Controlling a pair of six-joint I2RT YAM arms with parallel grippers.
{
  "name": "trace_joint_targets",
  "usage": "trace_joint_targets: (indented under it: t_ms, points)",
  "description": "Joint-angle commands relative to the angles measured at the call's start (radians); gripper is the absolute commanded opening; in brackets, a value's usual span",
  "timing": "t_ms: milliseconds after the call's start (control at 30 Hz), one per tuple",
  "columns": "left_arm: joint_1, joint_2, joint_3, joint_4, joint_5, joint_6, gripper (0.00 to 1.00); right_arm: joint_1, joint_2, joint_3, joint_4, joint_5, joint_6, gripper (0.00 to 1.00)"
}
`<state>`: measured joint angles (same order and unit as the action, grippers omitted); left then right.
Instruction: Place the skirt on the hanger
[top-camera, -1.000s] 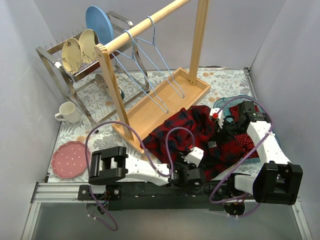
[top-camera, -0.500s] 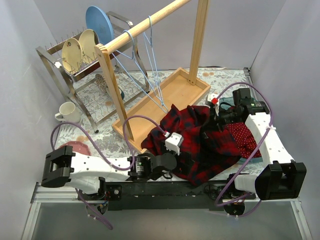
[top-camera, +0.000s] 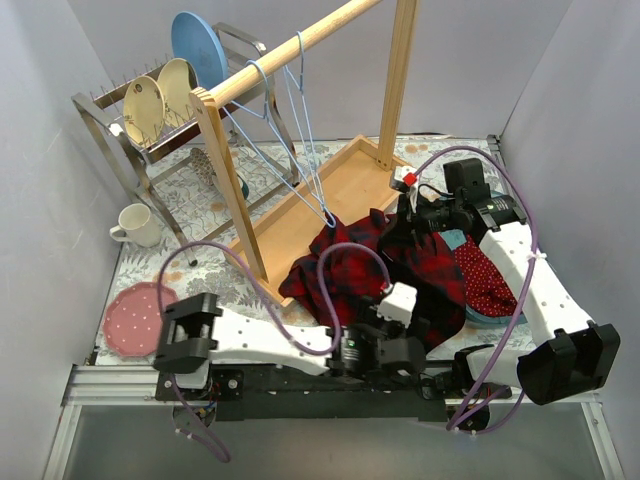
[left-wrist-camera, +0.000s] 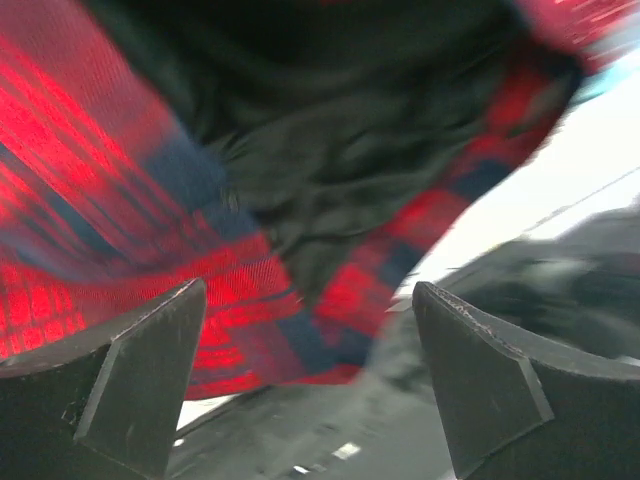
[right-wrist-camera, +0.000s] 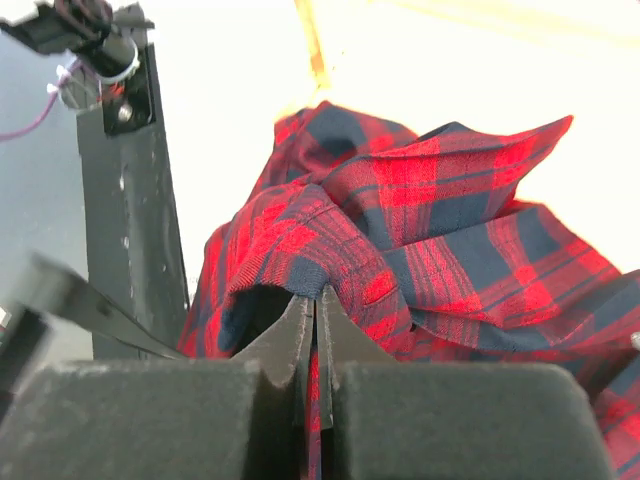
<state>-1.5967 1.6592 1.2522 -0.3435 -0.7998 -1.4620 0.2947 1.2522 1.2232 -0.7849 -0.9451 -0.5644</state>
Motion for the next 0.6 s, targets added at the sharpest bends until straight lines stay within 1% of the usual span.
trace_joint_targets:
  t_ms: [0, 33, 133, 167, 267, 300, 367, 400, 433, 500, 533, 567]
  points:
    - [-0.020, 0.149, 0.122, -0.424, -0.240, -0.224, 0.84, 0.014, 0.007, 0.059, 0.125, -0.004, 0.126, 0.01]
    - [-0.020, 0.190, 0.168, -0.461, -0.274, -0.251, 0.84, 0.014, 0.009, 0.061, 0.128, -0.006, 0.135, 0.01]
    - [-0.020, 0.258, 0.243, -0.621, -0.308, -0.362, 0.82, 0.014, 0.003, 0.055, 0.141, -0.006, 0.147, 0.01]
    - [-0.020, 0.270, 0.253, -0.682, -0.306, -0.391, 0.80, 0.014, 0.001, 0.047, 0.148, -0.006, 0.149, 0.01]
    - [-0.020, 0.304, 0.259, -0.762, -0.309, -0.469, 0.75, 0.014, -0.007, 0.032, 0.162, 0.002, 0.158, 0.01]
    - [-0.019, 0.310, 0.256, -0.773, -0.308, -0.483, 0.67, 0.014, -0.007, 0.029, 0.164, 0.003, 0.158, 0.01]
    - [-0.017, 0.309, 0.237, -0.775, -0.302, -0.505, 0.58, 0.014, -0.008, 0.022, 0.165, 0.005, 0.158, 0.01]
    - [-0.013, 0.304, 0.228, -0.769, -0.299, -0.503, 0.43, 0.014, -0.010, 0.015, 0.168, 0.006, 0.158, 0.01]
    - [-0.011, 0.286, 0.221, -0.761, -0.297, -0.500, 0.32, 0.014, -0.014, 0.012, 0.170, 0.012, 0.158, 0.01]
    - [-0.009, 0.255, 0.190, -0.718, -0.288, -0.482, 0.17, 0.014, -0.025, 0.004, 0.168, 0.046, 0.149, 0.01]
    - [-0.009, 0.213, 0.175, -0.692, -0.279, -0.444, 0.14, 0.014, -0.027, 0.001, 0.164, 0.066, 0.143, 0.01]
    - [-0.009, 0.182, 0.124, -0.613, -0.266, -0.410, 0.12, 0.014, -0.031, -0.002, 0.164, 0.087, 0.136, 0.01]
